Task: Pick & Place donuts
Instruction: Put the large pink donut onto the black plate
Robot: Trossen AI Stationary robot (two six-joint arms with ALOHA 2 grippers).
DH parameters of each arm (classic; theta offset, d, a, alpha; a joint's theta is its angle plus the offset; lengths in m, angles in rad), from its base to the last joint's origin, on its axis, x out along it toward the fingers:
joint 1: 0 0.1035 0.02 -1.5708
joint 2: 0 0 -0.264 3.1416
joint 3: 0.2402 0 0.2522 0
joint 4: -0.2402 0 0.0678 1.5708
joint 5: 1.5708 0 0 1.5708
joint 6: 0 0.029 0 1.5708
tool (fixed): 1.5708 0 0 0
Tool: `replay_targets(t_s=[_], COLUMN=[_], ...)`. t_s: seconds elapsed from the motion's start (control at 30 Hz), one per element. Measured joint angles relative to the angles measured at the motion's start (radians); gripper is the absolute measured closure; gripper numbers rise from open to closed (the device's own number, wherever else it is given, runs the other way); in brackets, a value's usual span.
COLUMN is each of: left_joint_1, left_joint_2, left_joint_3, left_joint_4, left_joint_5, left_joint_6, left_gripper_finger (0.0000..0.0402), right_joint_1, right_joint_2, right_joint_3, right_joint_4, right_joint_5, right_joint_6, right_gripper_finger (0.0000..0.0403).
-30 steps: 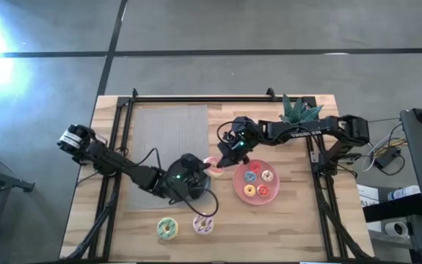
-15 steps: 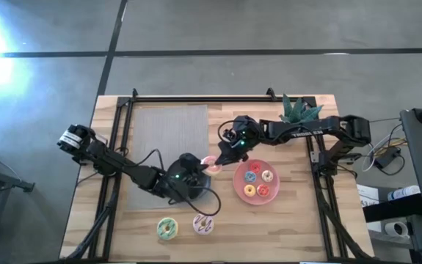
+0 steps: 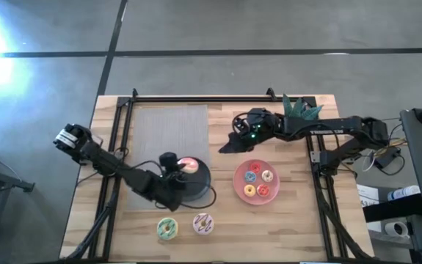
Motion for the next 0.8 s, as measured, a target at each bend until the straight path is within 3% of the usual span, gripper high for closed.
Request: replay_targets(t_s=[0.13, 0.4, 0.8], left_joint_1=[-0.019, -0.073, -0.085], left_joint_2=[-0.001, -0.001, -0.001], left_joint_3=[-0.004, -0.052, -0.064], left_joint_4=[-0.092, -0.102, -0.099], left_joint_5=[0.091, 0.273, 0.357], left_joint_6=[-0.101, -0.249, -0.363], left_gripper_finger=[0.0339, 0.0340, 0.0339], right_joint_1=[0.000, 0.009, 0.009], right_joint_2=[-0.028, -0.026, -0.023], right_joint_3=[-0.001, -0.005, -0.009], right_joint_4=[-0.064, -0.098, -0.099], right_joint_5=[0.027, 0.039, 0.050], right_joint_6=[-0.020, -0.026, -0.043], right_gripper_finger=[0.0186, 0.0186, 0.0186])
